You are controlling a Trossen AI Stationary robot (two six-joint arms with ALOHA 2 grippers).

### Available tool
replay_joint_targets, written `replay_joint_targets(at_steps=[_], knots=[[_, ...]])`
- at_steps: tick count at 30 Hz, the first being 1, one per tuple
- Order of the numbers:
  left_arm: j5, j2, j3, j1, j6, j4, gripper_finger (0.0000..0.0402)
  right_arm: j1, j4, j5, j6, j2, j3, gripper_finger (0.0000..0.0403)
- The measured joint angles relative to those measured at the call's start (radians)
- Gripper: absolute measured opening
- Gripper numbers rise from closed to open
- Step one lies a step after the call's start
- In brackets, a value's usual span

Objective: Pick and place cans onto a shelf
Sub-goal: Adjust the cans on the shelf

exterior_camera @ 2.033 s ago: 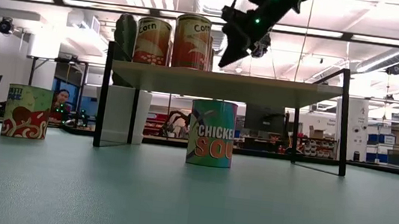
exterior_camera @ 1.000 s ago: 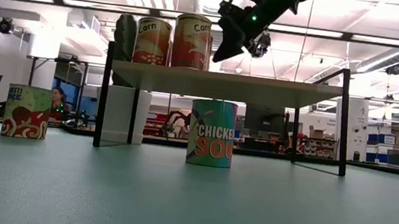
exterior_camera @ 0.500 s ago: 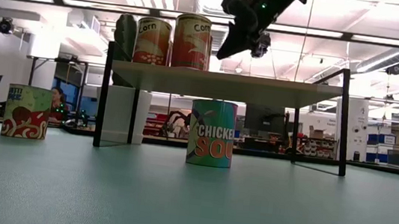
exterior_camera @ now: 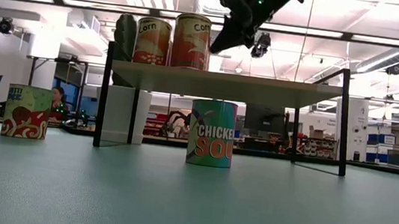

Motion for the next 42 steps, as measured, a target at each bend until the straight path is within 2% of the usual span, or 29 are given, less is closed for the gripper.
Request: replay_joint_targets(at_steps=[12, 21, 27, 34, 38, 42], knots=[[0.000, 0.000, 0.000, 0.000, 0.000, 0.000, 0.0000, 0.000, 0.002, 0.002, -0.016, -0.002, 0.000, 0.0008], [0.000, 0.000, 0.000, 0.000, -0.016, 0.007, 0.0000, 0.027, -0.027, 0.035, -0.028, -0.054, -0.035, 0.0009], [0.000, 0.001, 0.000, 0.000, -0.085, 0.057, 0.0000, 0.087, 0.005, 0.154, -0.038, -0.146, -0.144, 0.0008], [-0.096, 0.056, 0.001, 0.017, -0.113, 0.185, 0.0000, 0.168, 0.196, 0.157, -0.056, -0.309, -0.368, 0.0009], [-0.098, 0.114, 0.063, 0.077, -0.134, 0.149, 0.0000, 0.196, 0.319, 0.158, -0.072, -0.406, -0.493, 0.0009], [-0.069, 0.183, 0.202, 0.155, -0.183, -0.047, 0.0000, 0.205, 0.410, 0.156, -0.081, -0.484, -0.592, 0.0009]])
